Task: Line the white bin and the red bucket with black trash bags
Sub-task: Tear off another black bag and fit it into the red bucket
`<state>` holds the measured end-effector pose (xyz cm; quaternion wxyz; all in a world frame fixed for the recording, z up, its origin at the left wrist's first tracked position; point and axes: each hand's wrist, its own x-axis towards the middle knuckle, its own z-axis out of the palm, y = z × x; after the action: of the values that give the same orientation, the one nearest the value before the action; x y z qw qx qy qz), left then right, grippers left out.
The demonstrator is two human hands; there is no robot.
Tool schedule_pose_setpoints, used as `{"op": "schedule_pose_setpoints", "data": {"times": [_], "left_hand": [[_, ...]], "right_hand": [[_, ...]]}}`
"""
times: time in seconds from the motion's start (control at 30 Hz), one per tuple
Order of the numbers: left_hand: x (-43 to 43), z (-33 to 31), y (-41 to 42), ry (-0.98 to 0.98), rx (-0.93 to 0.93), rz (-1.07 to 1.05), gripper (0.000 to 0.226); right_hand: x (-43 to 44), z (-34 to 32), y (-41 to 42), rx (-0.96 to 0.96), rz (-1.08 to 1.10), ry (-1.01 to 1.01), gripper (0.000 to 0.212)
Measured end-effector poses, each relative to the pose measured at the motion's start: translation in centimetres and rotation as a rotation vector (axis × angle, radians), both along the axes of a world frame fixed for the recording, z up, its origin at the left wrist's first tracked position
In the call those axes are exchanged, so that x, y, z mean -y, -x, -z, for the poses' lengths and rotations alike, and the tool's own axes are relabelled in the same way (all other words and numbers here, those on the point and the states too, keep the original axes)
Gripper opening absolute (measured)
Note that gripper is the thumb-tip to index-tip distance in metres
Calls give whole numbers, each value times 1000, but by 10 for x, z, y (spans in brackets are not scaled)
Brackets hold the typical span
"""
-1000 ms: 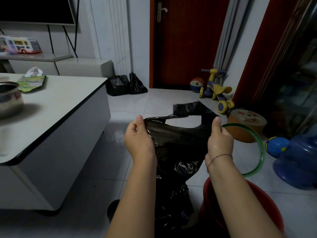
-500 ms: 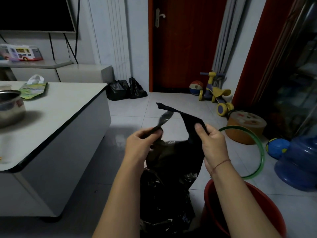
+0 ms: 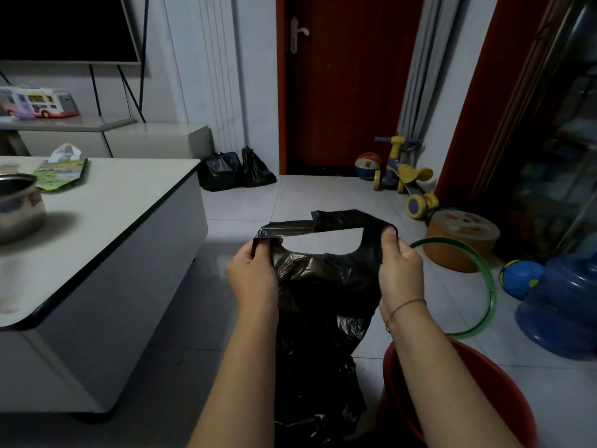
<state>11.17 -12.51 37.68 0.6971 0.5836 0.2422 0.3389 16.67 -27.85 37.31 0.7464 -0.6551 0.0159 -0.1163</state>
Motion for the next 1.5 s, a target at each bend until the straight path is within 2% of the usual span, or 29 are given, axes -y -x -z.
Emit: {"op": "schedule_pose_setpoints", "data": {"times": [0.1, 0.13, 0.2, 0.27, 0.37, 0.43, 0.47, 0.53, 0.57, 0.6, 0.67, 0.9, 1.07, 1.27, 1.4, 1.5], "left_hand": [[-2, 0, 2, -138, -20, 30, 10], [0, -1, 4, -174, -16, 61, 14], [3, -1, 5, -269, -11, 98, 39], [6, -2, 6, -377, 20, 77, 45], [10, -6, 8, -420, 102, 59, 21], [11, -8, 9, -396, 111, 59, 23], [12, -9, 9, -361, 114, 75, 26], [13, -10, 9, -289, 121, 120, 26], [13, -11, 9, -275, 114, 137, 24], [13, -11, 9, -265, 105, 156, 23], [13, -12, 8, -240, 93, 212, 21], [28, -12, 11, -285, 134, 421, 16], [34, -13, 13, -262, 146, 522, 17], [35, -14, 15, -94, 131, 633, 14], [33, -16, 16, -41, 173, 638, 11], [31, -14, 16, -57, 200, 617, 10]], "right_hand": [[5, -1, 2, 38, -37, 25, 34], [5, -1, 4, 54, -43, 45, 41], [4, 0, 6, 96, -55, 85, 56], [3, 0, 7, 124, -72, 116, 55], [4, 3, 8, 116, -154, 142, 34], [5, 4, 10, 139, -294, 164, 10], [5, 4, 12, 143, -374, 179, 17], [6, 5, 14, 156, -521, 191, 60], [5, 3, 15, 160, -582, 195, 76], [3, 1, 17, 167, -636, 188, 84], [-1, -5, 21, 162, -671, 149, 88], [-8, -23, 22, 270, -581, 48, 53], [-12, -24, 23, 214, -626, -206, 22], [-12, -26, 21, 87, -505, -339, 9], [-10, -24, 20, 79, -411, -288, 7], [-5, -23, 19, 129, -449, -266, 15]]}}
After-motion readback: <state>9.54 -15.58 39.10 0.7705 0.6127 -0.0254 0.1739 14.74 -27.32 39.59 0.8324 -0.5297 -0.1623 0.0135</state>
